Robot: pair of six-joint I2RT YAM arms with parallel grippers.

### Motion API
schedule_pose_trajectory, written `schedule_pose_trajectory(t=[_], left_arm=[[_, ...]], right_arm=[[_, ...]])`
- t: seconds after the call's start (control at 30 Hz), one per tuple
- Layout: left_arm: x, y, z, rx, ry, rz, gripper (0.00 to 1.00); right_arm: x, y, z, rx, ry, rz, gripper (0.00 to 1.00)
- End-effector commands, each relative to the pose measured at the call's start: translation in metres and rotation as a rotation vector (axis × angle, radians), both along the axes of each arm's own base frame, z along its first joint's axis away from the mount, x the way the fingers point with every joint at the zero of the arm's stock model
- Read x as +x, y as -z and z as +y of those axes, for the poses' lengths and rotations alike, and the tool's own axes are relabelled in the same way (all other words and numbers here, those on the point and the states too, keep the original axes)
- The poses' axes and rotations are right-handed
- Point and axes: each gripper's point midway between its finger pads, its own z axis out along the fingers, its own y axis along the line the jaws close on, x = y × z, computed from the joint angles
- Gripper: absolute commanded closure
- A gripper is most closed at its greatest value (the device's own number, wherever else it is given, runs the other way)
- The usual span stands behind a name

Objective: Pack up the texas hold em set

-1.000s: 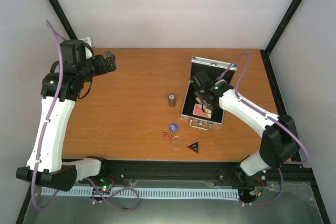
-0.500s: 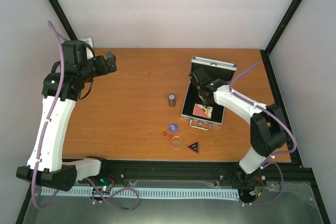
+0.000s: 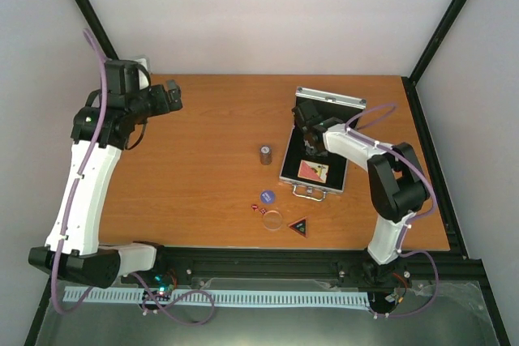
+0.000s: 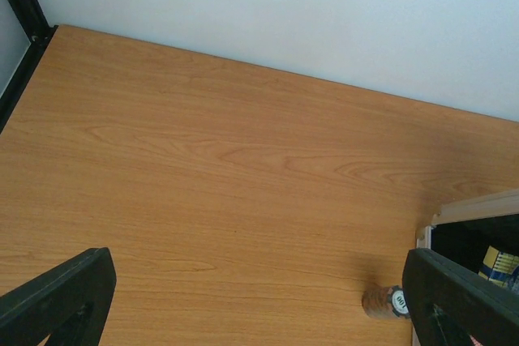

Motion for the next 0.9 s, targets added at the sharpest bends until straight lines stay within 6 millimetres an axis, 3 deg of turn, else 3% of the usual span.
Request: schedule_pose_trajectory(t=[0.0,0.37,0.7,0.8,0.87], left_arm=[[0.006,-0.003,0.000,0.025,0.002,-0.013,0.00],[0.015,0.008,-0.002,0.015,-0.005,0.014,0.00],[0.013,0.009,0.000,0.021,-0.008,0.021,0.00],[0.013,0.010,-0.002,0.014,0.001,0.026,0.00],[0.013,0.009,-0.003,0.011,0.002,0.023,0.00]], right_arm=[[0.022,-0.011,-0.005,0.063,0.113,-0.063,0.97],[0.019,0.006,-0.006,0.089,0.127,-0.004,0.97],[0.008,0.030,-0.009,0.124,0.171,0.024,0.83],[0.010,0.033,-0.009,0.134,0.174,0.018,0.89],[0.011,0.032,-0.009,0.137,0.175,0.017,0.74]])
